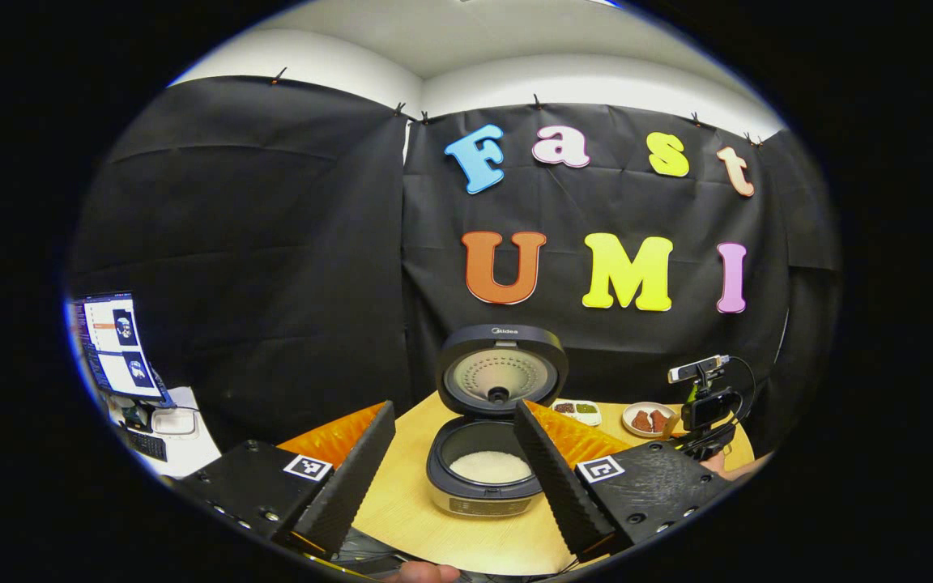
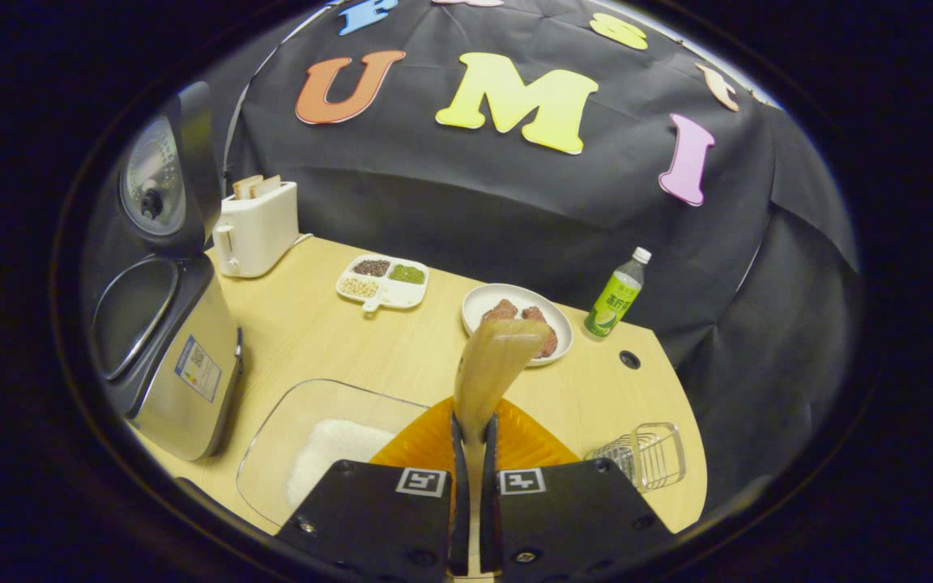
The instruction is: Close the left gripper, press the button to open the rice cooker; take a wooden spoon from the chopstick holder with the right hand, scoop a spoonful of rice and pour it into the rice cooker, then put the wooden spoon back into the chopstick holder.
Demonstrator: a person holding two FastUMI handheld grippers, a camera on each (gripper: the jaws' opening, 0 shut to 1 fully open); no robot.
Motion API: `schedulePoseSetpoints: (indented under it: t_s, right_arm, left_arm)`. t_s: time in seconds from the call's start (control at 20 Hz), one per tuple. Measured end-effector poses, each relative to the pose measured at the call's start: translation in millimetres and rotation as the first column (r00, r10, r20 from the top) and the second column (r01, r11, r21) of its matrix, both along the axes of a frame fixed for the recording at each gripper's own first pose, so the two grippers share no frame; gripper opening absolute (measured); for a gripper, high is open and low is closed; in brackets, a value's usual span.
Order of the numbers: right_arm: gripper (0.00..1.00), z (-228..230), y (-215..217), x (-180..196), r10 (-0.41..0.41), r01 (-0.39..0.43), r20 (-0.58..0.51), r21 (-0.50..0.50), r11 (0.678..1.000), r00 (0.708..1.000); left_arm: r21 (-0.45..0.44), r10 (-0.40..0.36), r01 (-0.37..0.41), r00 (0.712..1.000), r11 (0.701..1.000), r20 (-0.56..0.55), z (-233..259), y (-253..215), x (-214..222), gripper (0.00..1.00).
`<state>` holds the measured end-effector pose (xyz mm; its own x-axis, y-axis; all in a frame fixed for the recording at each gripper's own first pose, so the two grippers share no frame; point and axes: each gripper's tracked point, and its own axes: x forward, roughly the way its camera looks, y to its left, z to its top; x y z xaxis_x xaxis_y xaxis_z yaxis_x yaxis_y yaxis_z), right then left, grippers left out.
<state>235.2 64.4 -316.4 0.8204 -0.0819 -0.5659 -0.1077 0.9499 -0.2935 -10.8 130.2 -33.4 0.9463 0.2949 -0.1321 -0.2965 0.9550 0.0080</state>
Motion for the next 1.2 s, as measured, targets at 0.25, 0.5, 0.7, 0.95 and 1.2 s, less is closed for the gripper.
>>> schedulePoseSetpoints:
  t_s: [0.25,0.5,0.7,0.95,1.2]
  right_arm:
    - [0.10,-18.9,39.8,-5.2,0.060,-0.054,-0.056,0.105,0.993,0.997]
    - [0.10,-24.9,79.5,-19.1,0.149,-0.115,-0.119,0.251,0.961,0.982]
    - [0.11,-21.8,86.2,-27.1,0.160,-0.089,-0.170,0.360,0.929,0.972]
    - [0.11,-19.6,65.9,-27.3,0.113,0.032,-0.250,0.514,0.857,0.962]
    - [0.11,-28.1,31.8,-23.2,0.024,0.216,-0.334,0.661,0.719,0.942]
  left_arm:
    - [0.003,0.031,-0.031,0.999,1.000,-0.029,-3.5,2.3,-1.6,0.95]
    - [0.011,0.061,-0.061,0.998,0.998,-0.028,-4.0,-1.5,-3.9,0.95]
    - [0.022,0.066,-0.065,0.997,0.998,-0.035,-5.8,-10.9,-2.5,0.95]
    - [0.011,0.067,-0.067,0.997,0.998,-0.029,-2.6,-19.2,8.0,0.95]
    - [-0.010,0.031,-0.031,1.000,0.999,0.000,4.0,-37.1,22.3,0.95]
